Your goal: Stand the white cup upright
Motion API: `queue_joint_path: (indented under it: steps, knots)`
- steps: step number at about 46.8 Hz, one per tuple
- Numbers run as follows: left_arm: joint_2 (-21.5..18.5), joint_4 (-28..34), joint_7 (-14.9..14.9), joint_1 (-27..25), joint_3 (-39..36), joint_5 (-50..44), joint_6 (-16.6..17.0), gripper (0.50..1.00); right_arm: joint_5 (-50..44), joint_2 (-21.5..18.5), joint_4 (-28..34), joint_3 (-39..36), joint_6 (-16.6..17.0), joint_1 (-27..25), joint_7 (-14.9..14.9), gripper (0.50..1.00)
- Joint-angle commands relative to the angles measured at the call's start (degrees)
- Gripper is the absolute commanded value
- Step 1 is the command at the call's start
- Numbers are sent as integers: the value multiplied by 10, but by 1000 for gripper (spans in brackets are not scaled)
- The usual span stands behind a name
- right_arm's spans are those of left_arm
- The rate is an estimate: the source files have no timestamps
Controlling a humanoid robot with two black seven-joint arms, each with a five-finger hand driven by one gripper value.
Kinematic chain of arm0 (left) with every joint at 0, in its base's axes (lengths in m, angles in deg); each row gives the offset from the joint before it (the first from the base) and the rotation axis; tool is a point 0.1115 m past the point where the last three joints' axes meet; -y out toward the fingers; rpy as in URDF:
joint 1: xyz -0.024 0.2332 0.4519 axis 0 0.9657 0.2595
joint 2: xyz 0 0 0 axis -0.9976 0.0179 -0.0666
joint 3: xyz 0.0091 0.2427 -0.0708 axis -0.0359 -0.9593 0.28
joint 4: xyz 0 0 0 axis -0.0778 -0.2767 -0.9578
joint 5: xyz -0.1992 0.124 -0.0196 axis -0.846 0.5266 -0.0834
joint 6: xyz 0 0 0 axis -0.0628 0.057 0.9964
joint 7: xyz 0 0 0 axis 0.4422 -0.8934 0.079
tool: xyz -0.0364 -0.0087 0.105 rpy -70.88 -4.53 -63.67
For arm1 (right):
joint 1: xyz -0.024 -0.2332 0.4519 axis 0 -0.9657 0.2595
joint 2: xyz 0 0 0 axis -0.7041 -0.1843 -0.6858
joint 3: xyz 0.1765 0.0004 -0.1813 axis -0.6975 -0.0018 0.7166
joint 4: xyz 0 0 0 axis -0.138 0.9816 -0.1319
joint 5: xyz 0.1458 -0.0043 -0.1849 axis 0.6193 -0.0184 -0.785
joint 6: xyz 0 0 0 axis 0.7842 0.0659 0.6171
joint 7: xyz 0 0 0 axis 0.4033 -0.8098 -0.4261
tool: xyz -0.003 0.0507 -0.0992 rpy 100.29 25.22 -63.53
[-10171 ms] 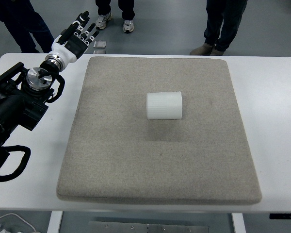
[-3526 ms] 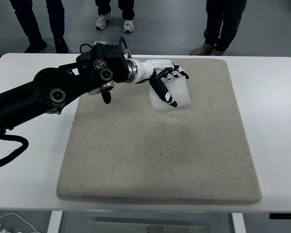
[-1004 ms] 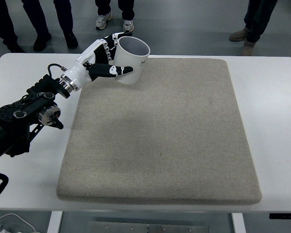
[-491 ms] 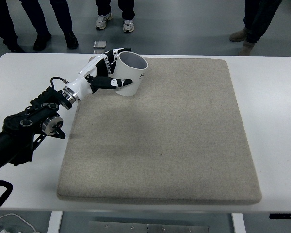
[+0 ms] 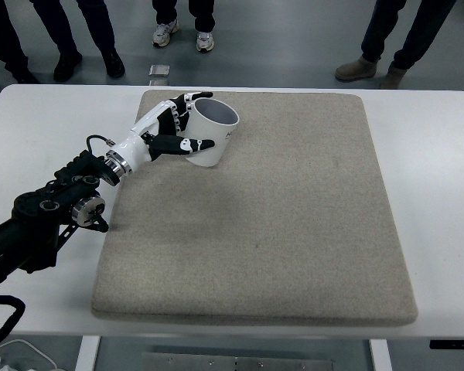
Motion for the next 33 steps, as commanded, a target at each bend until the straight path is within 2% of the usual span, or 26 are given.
queue_joint_path:
  steps: [1, 33]
  knots:
    - [5, -7, 0, 1, 0, 0, 0, 591, 0, 0, 0, 0, 0, 0, 0, 930]
    - [12, -23, 0, 8, -12, -2, 3, 596, 0, 0, 0, 0, 0, 0, 0, 930]
